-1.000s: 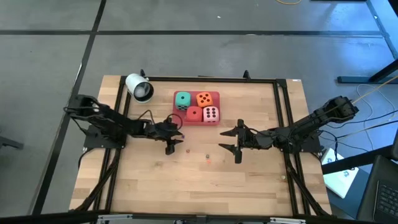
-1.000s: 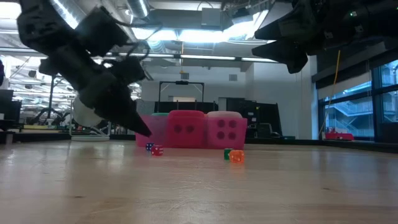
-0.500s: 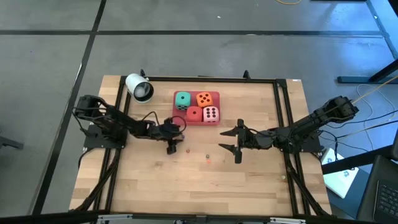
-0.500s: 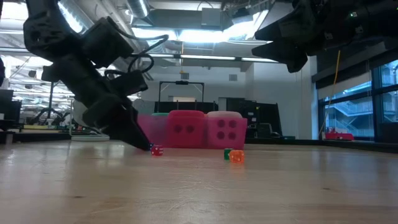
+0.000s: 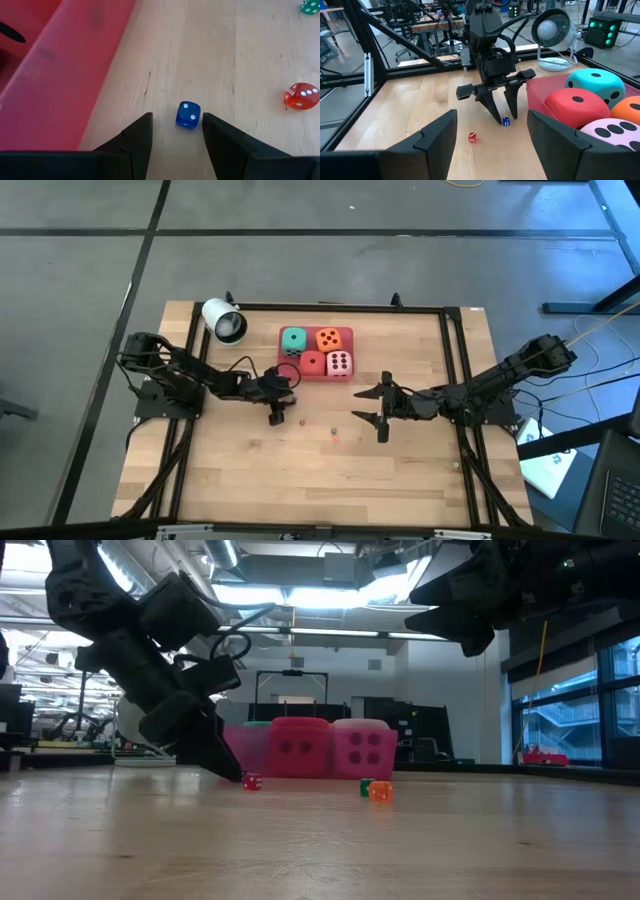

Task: Pick & Place Dice
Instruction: Put the small blue dice into the pink bin

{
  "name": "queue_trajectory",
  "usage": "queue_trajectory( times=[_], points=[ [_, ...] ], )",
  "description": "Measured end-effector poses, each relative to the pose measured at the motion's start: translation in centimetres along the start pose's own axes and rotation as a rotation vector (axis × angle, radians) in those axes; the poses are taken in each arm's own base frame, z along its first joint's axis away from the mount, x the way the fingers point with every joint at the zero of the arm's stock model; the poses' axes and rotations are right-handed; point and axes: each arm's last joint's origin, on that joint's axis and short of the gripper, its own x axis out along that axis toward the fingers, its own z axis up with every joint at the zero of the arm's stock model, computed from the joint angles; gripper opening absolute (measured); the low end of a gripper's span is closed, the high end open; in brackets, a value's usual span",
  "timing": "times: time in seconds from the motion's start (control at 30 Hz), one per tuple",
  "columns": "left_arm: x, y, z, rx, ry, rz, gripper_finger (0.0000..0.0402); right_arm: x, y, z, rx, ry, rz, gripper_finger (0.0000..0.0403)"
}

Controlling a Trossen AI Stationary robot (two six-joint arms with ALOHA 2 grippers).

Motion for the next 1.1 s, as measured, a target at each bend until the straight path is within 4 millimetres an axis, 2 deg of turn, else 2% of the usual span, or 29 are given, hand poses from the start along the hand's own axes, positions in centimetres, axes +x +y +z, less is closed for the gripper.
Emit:
queue_trajectory(
  times=[0.33, 0.77, 1.1],
  points=[
    [-0.01, -0.03, -0.03, -0.001, 0.005, -0.011, 0.0164, 0.0, 0.0, 0.0, 0.0, 0.0, 0.0, 0.0241],
    [-0.01, -0.12, -0.04, 0.001, 0.009, -0.043, 0.0071, 0.0, -0.01, 0.0, 0.0, -0.001, -0.003, 0.0241],
    [0.04, -0.21, 0.27, 0.002, 0.008, -0.056, 0.0035, 0.0, -0.01, 0.0, -0.001, 0.0, -0.002, 0.0241]
  ],
)
